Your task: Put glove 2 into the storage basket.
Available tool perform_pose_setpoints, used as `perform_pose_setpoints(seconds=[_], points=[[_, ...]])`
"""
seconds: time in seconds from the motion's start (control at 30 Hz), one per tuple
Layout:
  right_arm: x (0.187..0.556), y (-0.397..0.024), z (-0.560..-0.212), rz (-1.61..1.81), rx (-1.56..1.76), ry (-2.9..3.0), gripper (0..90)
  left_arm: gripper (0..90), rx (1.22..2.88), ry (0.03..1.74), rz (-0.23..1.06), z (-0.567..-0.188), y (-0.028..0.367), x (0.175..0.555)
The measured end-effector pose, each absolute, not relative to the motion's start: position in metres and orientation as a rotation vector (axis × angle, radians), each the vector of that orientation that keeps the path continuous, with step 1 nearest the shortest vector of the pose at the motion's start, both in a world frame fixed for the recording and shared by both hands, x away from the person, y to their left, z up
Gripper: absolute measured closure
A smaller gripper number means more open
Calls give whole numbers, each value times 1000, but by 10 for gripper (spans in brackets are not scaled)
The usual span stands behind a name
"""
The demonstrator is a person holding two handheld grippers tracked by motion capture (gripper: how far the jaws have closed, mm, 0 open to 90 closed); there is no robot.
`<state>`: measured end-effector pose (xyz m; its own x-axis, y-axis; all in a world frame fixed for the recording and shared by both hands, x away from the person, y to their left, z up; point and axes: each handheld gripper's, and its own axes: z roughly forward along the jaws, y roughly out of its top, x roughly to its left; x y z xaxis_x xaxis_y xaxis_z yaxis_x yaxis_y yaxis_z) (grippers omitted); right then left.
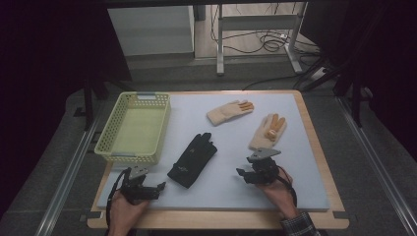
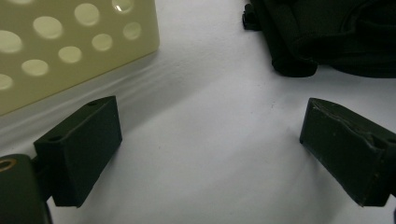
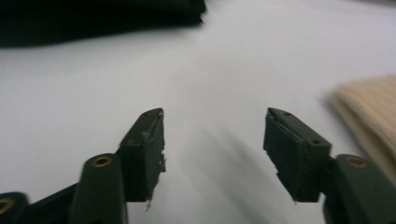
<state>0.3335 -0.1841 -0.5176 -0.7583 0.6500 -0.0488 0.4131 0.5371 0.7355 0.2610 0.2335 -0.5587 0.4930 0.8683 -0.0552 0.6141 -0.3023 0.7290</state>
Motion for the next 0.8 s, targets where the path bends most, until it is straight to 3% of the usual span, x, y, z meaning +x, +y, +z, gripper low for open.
perform_pose_setpoints(seconds=[0.33, 0.8], points=[[338, -215, -532, 1008, 954, 2430, 225, 54, 2040, 1221, 461, -558, 233, 261], [338, -216, -533, 1020, 967, 2422, 212, 15, 2089, 1149, 371, -545, 213, 261]])
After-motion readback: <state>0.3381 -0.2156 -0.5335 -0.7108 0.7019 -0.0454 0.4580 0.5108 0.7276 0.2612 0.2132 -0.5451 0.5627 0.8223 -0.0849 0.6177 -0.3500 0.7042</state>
